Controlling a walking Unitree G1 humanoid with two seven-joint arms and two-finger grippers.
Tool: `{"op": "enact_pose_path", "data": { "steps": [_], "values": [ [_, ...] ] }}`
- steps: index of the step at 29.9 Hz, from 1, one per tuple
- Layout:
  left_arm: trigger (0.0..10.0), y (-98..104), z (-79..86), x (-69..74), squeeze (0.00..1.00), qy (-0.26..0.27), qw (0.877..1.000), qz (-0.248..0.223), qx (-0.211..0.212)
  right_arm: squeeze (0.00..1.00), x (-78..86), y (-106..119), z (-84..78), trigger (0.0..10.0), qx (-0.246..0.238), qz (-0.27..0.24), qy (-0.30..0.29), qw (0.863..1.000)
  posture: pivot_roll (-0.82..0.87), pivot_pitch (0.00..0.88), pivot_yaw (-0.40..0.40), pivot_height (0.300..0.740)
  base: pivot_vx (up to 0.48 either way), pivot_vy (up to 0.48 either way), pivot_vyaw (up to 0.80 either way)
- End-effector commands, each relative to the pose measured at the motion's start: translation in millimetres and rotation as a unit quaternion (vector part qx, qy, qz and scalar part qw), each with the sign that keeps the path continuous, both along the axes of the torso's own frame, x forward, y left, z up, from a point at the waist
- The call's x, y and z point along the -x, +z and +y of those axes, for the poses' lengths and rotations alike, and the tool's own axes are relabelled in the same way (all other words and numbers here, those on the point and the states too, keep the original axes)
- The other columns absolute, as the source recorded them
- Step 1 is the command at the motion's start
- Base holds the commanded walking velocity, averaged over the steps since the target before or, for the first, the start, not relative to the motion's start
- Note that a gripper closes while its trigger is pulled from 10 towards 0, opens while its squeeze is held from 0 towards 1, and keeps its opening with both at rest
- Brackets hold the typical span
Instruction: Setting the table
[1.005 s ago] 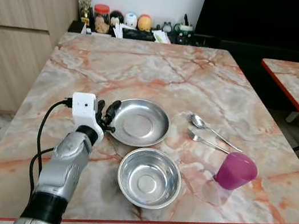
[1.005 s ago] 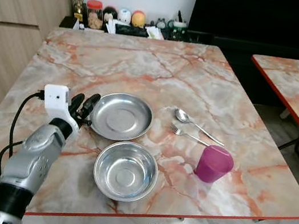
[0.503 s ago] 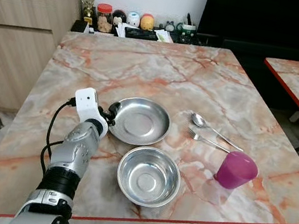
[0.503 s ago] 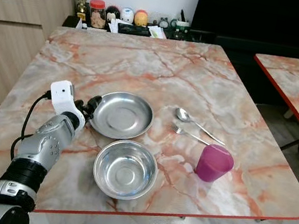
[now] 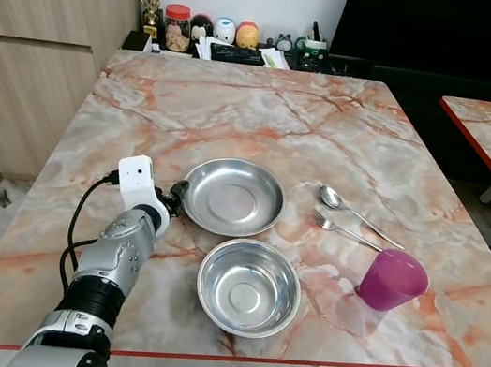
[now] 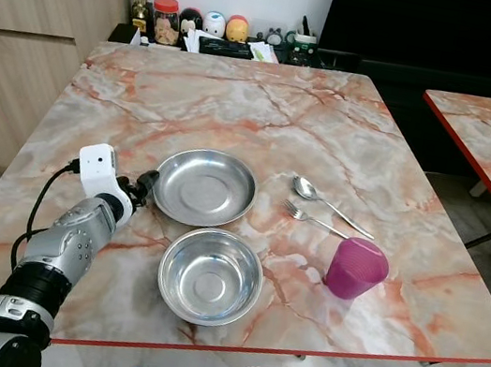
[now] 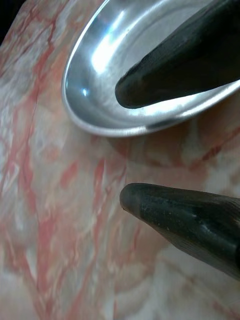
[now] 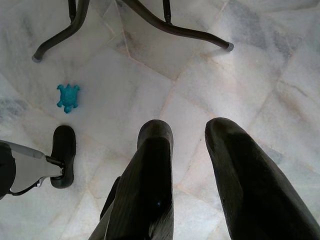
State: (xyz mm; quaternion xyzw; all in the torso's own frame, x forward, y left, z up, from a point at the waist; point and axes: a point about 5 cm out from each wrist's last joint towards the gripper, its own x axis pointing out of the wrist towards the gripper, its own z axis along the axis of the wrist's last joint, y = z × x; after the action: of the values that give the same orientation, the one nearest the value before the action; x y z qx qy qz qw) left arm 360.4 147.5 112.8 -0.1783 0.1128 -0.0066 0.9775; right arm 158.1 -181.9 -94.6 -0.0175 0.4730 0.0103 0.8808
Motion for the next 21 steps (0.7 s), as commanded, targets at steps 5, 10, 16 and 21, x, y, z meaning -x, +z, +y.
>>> {"op": "enact_pose_path", "data": {
  "steps": [5, 10, 16, 21],
  "values": [
    [10.0, -6.3, -4.3, 1.5, 0.0, -0.012, 1.0, 0.006, -0.012, 0.0, 0.9, -0.3, -0.5, 10.0, 0.001, 0.002, -0.001, 1.0, 0.11, 0.0, -0.029, 0.74, 0.0, 0.0, 0.0],
    [10.0, -7.2, -3.9, 1.3, 0.0, -0.008, 1.0, 0.005, -0.021, 0.0, 0.6, -0.2, -0.7, 10.0, 0.001, 0.001, 0.0, 1.0, 0.11, 0.0, -0.029, 0.74, 0.0, 0.0, 0.0],
    [10.0, -6.5, -4.5, -0.6, 0.0, -0.007, 0.999, 0.001, -0.036, 0.0, -0.1, 0.1, -1.0, 10.0, 0.002, 0.001, 0.0, 1.0, 0.11, 0.0, -0.028, 0.74, 0.0, 0.0, 0.0],
    [10.0, -5.0, -7.5, -2.7, 0.0, -0.008, 0.998, -0.005, -0.055, 0.0, -0.1, 0.1, -1.0, 10.0, 0.002, 0.0, -0.001, 1.0, 0.11, 0.0, -0.026, 0.74, 0.0, 0.0, 0.0]
  ]
}}
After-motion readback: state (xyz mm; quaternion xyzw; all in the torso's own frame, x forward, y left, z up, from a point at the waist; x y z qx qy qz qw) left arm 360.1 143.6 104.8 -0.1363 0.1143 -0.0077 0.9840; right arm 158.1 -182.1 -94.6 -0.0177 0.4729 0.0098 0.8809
